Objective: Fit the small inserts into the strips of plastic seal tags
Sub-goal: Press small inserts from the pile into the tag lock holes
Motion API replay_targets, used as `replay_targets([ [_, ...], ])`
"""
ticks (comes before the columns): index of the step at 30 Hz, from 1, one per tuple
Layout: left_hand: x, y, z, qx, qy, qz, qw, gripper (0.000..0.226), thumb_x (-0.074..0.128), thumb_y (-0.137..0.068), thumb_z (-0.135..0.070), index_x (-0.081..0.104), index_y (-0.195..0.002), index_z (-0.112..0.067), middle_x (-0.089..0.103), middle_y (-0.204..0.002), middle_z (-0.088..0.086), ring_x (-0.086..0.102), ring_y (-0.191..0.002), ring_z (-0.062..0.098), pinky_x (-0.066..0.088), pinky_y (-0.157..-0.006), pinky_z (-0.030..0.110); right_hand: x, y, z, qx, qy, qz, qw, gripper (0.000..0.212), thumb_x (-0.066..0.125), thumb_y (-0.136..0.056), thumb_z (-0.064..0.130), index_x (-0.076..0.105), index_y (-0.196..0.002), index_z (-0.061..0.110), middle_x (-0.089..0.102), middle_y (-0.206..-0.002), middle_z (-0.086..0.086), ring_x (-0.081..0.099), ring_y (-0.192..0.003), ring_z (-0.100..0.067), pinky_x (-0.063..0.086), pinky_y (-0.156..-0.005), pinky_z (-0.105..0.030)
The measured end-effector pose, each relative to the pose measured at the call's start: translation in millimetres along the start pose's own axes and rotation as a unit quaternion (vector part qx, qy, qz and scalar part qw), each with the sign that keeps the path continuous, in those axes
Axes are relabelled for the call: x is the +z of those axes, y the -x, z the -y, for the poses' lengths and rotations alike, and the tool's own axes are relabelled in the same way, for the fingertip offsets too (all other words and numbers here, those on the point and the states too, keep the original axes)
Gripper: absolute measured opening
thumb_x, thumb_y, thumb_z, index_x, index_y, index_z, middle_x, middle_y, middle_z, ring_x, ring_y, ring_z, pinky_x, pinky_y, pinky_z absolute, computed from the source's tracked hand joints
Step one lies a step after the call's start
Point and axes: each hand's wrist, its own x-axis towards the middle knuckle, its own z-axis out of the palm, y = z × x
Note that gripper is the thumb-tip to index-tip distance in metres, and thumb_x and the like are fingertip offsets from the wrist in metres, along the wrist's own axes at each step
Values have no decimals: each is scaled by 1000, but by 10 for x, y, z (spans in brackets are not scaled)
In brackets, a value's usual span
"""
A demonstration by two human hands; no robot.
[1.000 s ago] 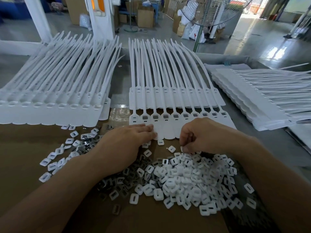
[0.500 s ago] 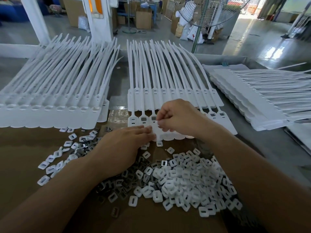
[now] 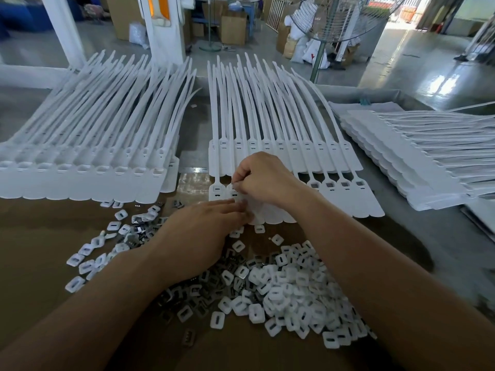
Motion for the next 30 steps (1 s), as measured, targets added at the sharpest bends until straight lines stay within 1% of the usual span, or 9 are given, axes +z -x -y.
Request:
replay_targets([
  [3, -8, -17, -9, 3, 1, -4, 1000, 64, 41, -78, -1, 42, -134, -30, 31, -145, -13, 28, -133, 2, 34, -102, 26, 2, -11, 12, 9, 12, 6, 1000, 16, 57, -85, 6, 70, -80, 15, 69, -94, 0, 60, -88, -12, 44, -67, -18],
  [7, -21, -27, -26, 3, -2, 0, 1000, 64, 41, -78, -2, 40, -135, -32, 28, -145, -16, 26, -133, 1, 36, -101, 26, 27, -21, 15, -2, 41, 4, 999, 13, 56, -84, 6, 67, -84, 12, 65, -94, -1, 58, -89, -14, 45, -68, -22],
  [12, -30, -18, -30, 1, -2, 0, 1000, 63, 41, -79, -2, 40, -135, -32, 30, -145, -15, 27, -133, 0, 36, -99, 24, 55, -59, -8, 17, 32, -23, 999, 12, 58, -84, 8, 68, -80, 13, 68, -90, -1, 60, -87, -15, 51, -74, -28],
  [16, -21, -17, -30, -2, -3, 2, 1000, 64, 41, -80, -3, 38, -136, -33, 28, -146, -16, 25, -133, -1, 32, -101, 21, 47, -84, -1, 29, 30, -32, 999, 23, 65, -79, 6, 56, -66, 24, 54, -71, 13, 55, -80, -11, 46, -69, -26],
  [18, -20, -28, -30, 0, -1, -3, 1000, 63, 42, -78, -1, 42, -134, -32, 31, -144, -14, 28, -132, 0, 30, -99, 19, 31, -109, 7, 33, 32, -23, 999, 19, 67, -77, 7, 57, -71, 21, 53, -72, 12, 55, -79, -11, 46, -66, -26],
  [20, -20, -32, -29, 2, -2, -5, 1000, 63, 43, -78, -1, 42, -134, -31, 32, -144, -14, 29, -132, 1, 28, -98, 19, 12, -156, 8, 47, 33, -7, 998, 8, 69, -77, 8, 65, -83, 11, 61, -79, 3, 58, -77, -13, 48, -66, -27],
  [22, -16, -19, -23, 0, -2, -5, 1000, 64, 42, -78, -2, 40, -135, -32, 29, -145, -16, 27, -132, -1, 29, -99, 20, -1, -211, 5, 65, 40, 11, 997, 15, 70, -76, 10, 67, -91, 8, 64, -85, -3, 57, -70, -11, 47, -61, -25],
  [26, -15, -3, -17, 1, 1, 0, 1000, 65, 40, -78, -2, 39, -135, -33, 27, -144, -19, 25, -131, -3, 31, -101, 22, -12, -299, 23, 92, 62, 38, 993, 22, 75, -74, 17, 64, -92, 8, 63, -85, -4, 58, -73, -16, 48, -61, -25],
  [30, -12, -13, -11, 0, 2, -2, 1000, 64, 40, -79, 0, 41, -134, -31, 29, -144, -18, 25, -131, -2, 29, -102, 22, -29, -306, 56, 76, 96, 47, 991, 24, 75, -75, 23, 61, -89, 10, 57, -80, -2, 55, -73, -16, 44, -59, -25],
])
